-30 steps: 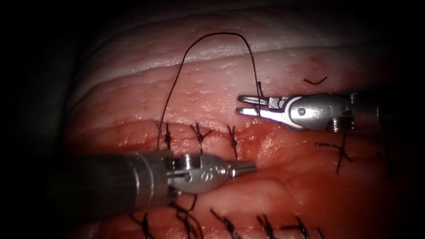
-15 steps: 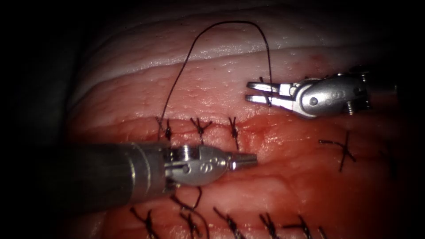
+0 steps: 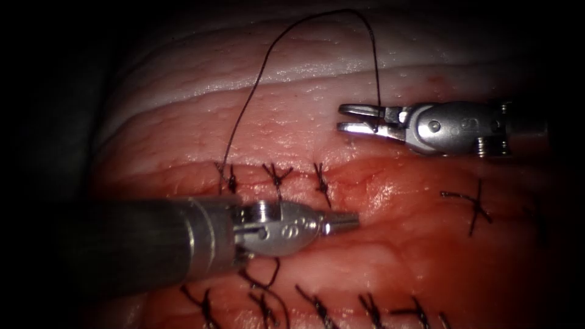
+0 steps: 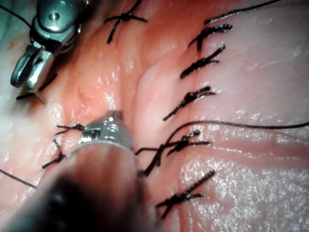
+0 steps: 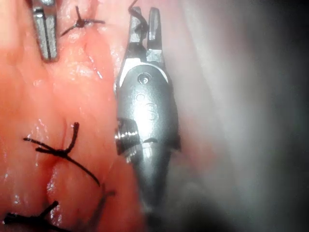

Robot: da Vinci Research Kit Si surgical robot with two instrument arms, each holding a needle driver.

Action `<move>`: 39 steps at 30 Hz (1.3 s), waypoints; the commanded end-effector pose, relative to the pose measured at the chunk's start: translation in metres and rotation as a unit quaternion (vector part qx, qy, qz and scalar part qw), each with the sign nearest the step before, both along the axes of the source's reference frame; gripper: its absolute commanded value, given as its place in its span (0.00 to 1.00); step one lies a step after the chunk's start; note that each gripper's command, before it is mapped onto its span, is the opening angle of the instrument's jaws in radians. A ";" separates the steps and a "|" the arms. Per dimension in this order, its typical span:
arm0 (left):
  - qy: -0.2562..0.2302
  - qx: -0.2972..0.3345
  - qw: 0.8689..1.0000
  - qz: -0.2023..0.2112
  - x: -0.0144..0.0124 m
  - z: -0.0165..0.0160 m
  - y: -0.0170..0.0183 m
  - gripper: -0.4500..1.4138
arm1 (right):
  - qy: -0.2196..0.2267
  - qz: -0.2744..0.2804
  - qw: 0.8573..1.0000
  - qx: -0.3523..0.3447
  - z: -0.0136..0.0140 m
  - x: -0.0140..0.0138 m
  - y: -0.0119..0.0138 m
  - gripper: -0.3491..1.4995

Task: Wound Closure
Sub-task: Drive needle through tissue above incision with right hand

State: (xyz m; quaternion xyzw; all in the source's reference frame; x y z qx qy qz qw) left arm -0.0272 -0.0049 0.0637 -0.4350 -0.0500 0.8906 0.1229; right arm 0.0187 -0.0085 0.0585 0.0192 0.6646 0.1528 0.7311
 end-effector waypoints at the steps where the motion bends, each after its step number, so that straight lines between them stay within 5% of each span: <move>1: 0.000 0.001 1.000 -0.001 -0.0006 0.0004 0.0001 0.02 | 0.002 -0.005 1.000 0.017 0.0006 0.0009 0.0000 0.00; 8: 0.002 -0.007 1.000 -0.002 -0.0010 0.0020 -0.0003 0.03 | 0.004 -0.017 0.992 0.124 0.0013 0.0010 0.0011 0.00; 19: 0.008 -0.004 1.000 0.001 -0.0001 0.0039 -0.0011 0.05 | -0.004 -0.008 0.985 0.175 0.0021 0.0010 0.0019 0.00; 26: 0.007 -0.002 1.000 0.002 0.0006 0.0048 -0.0006 0.05 | 0.011 -0.051 0.957 0.286 0.0026 0.0020 0.0004 0.00; 36: 0.009 -0.002 1.000 0.003 0.0006 0.0049 -0.0008 0.06 | 0.023 -0.046 0.948 0.315 0.0025 0.0024 0.0006 0.00; 39: 0.008 -0.001 1.000 0.003 0.0006 0.0049 -0.0006 0.06 | 0.030 -0.053 0.931 0.360 0.0025 0.0025 -0.0002 0.00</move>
